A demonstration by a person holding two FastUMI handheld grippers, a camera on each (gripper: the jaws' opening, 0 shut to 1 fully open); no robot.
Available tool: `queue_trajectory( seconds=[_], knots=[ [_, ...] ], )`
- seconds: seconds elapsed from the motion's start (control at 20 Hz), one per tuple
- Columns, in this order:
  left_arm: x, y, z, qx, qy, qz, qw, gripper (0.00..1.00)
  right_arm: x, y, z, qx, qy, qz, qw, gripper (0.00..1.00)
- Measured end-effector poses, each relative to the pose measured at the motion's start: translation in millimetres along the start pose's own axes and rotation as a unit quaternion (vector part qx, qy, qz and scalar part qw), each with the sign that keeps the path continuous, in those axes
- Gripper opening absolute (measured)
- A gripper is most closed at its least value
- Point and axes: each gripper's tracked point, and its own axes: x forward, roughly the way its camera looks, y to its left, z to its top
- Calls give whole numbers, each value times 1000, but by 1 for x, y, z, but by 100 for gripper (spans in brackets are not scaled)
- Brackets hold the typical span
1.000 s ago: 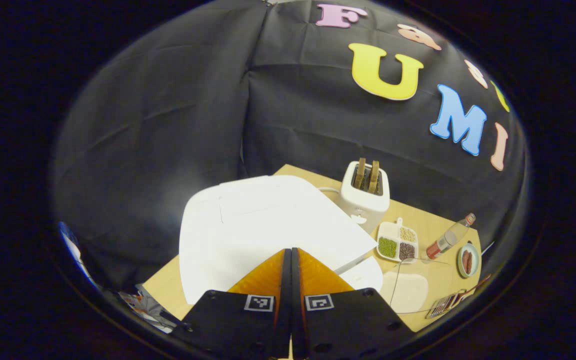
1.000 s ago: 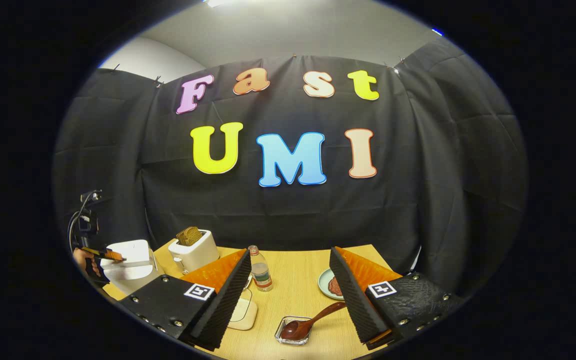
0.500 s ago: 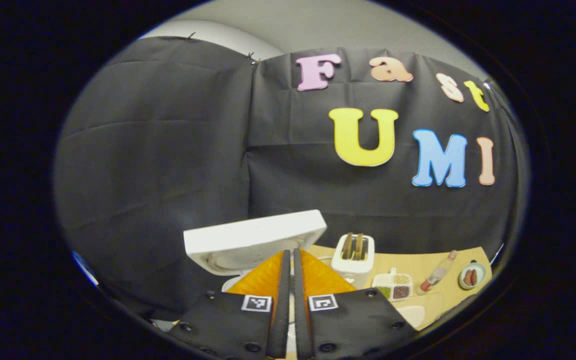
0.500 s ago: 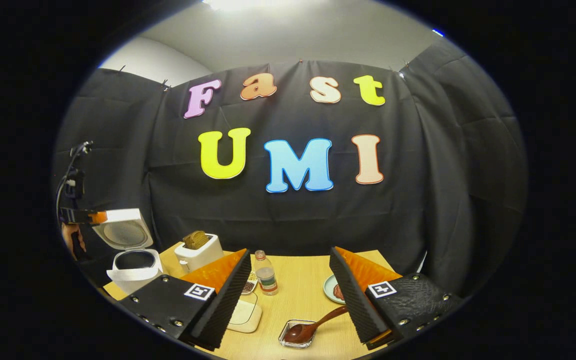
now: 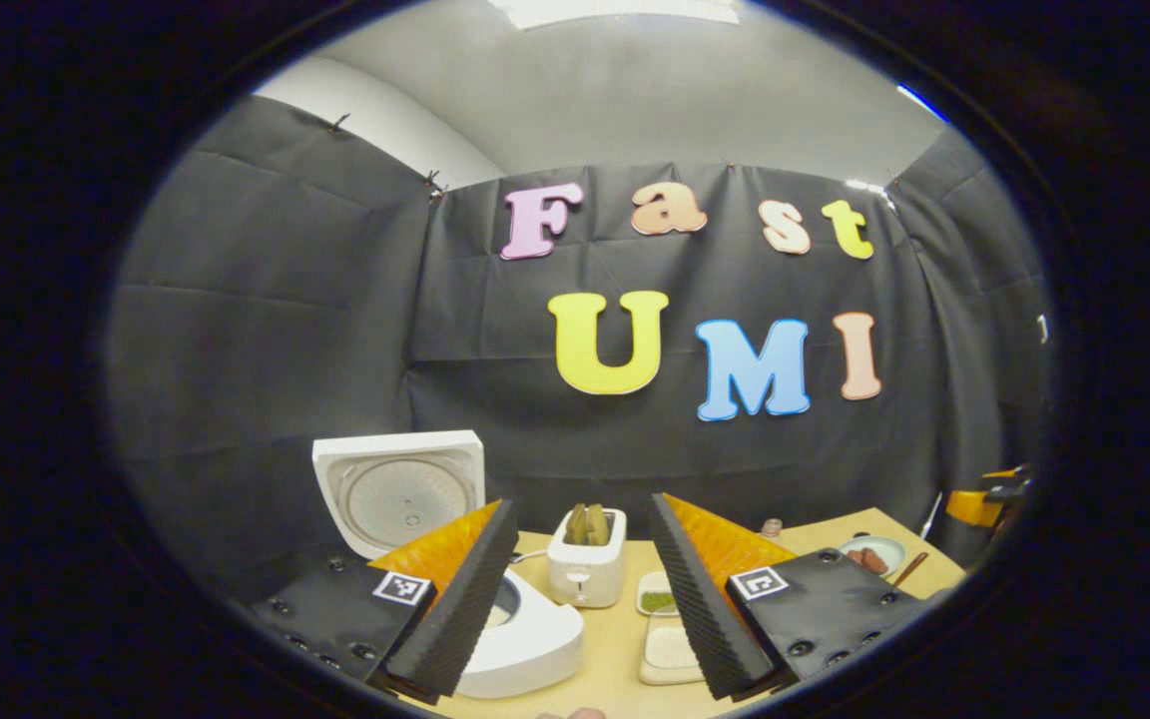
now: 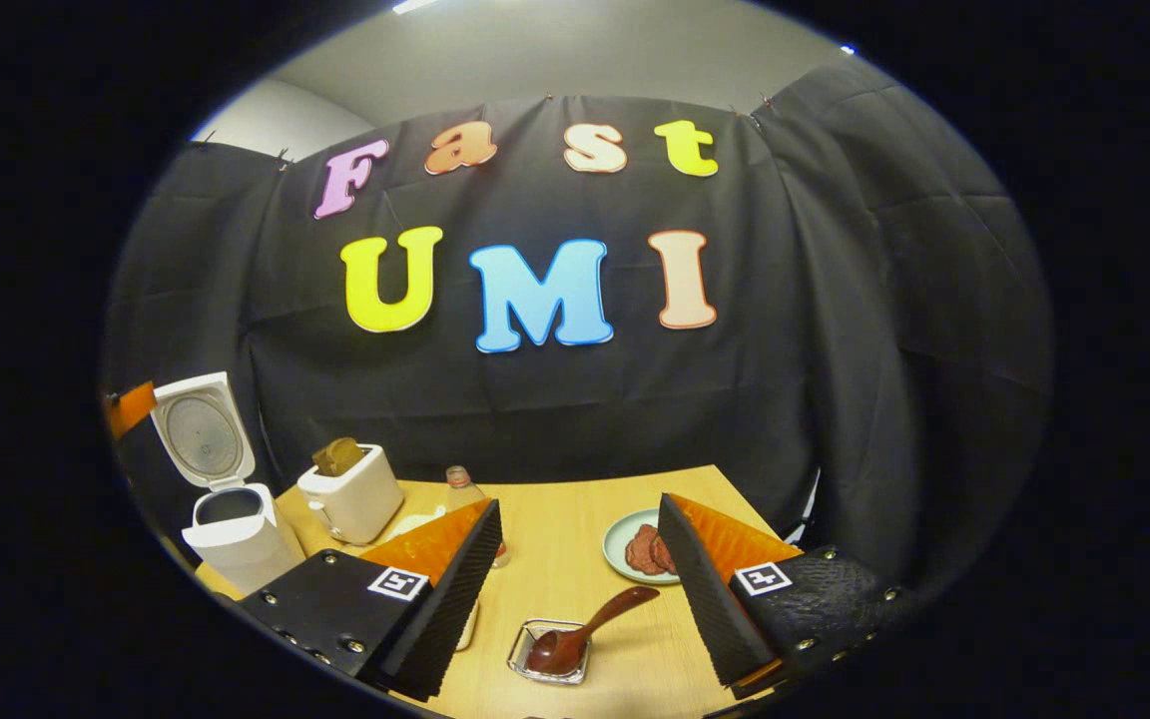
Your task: Close the left gripper, press the button to open the rice cooker; take a wooden spoon from the chopstick holder with the right hand, scoop a spoonful of rice and pour it into the rice cooker, then put the wooden spoon back into the chopstick holder.
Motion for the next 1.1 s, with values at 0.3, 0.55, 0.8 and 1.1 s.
queue_trajectory(
  seconds=[0.3,0.55,0.8,1.1],
  knots=[
    [-26,-17,-2,-8,-13,-21,1000,89,39,-37,-80,42,80,-41,995,96],
    [-31,-22,-26,-6,16,-31,999,93,76,-34,-124,57,116,-34,991,96],
    [-39,-16,-53,-2,46,-24,999,90,109,-37,-142,115,140,-49,982,96],
    [-38,1,-64,3,58,-15,998,91,114,-16,-135,145,153,-20,977,41]
  ],
)
